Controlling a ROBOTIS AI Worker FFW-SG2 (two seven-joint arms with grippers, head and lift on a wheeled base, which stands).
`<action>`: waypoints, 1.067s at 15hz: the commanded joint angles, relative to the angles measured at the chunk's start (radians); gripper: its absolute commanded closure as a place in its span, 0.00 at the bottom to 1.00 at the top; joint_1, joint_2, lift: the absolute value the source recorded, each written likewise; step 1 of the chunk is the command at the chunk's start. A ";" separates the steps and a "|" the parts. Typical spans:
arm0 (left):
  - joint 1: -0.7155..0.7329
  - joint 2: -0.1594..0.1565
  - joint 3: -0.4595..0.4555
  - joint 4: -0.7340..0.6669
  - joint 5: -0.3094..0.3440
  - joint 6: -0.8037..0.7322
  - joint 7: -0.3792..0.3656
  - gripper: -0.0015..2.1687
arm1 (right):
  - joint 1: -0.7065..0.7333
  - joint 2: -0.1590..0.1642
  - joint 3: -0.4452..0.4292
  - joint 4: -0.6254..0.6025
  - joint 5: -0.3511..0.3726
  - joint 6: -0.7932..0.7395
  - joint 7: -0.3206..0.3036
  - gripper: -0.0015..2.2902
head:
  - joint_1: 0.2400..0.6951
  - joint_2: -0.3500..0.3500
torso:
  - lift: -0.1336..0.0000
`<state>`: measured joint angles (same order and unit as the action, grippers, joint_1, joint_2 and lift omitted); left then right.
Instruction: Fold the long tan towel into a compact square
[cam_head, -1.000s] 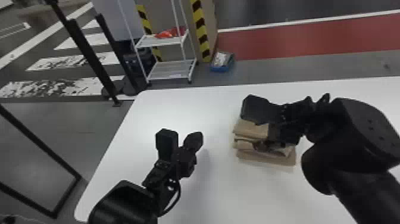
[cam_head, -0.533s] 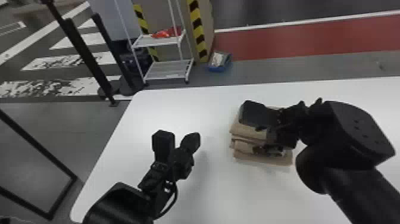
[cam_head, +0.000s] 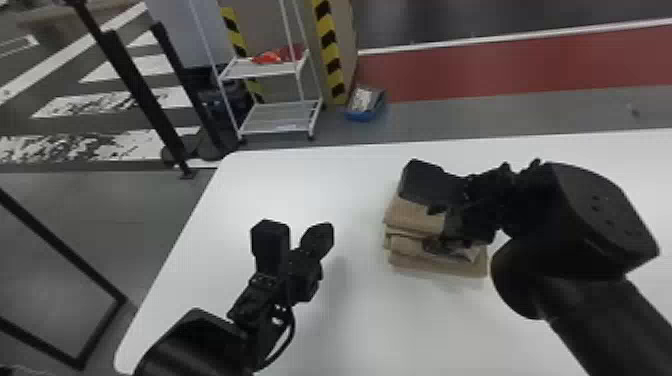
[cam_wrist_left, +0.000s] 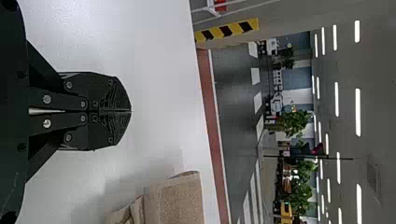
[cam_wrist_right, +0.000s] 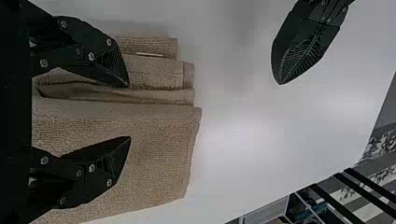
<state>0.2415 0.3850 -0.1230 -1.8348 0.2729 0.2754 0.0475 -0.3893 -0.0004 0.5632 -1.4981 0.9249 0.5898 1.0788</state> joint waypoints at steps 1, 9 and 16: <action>0.005 0.000 0.003 -0.008 -0.001 0.000 0.000 0.96 | -0.009 0.001 0.001 0.010 0.000 0.008 0.001 0.26 | 1.00 0.91 | 0.07; 0.007 0.000 0.000 -0.012 -0.003 0.015 -0.002 0.96 | -0.008 0.001 0.007 0.012 -0.003 0.051 0.013 0.27 | 1.00 0.91 | 0.07; 0.013 0.000 0.000 -0.023 -0.006 0.018 -0.002 0.96 | -0.011 0.001 0.006 0.018 0.008 0.066 0.007 0.38 | 1.00 0.90 | 0.07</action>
<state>0.2538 0.3850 -0.1228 -1.8570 0.2683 0.2937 0.0459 -0.3982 0.0000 0.5732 -1.4851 0.9291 0.6514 1.0879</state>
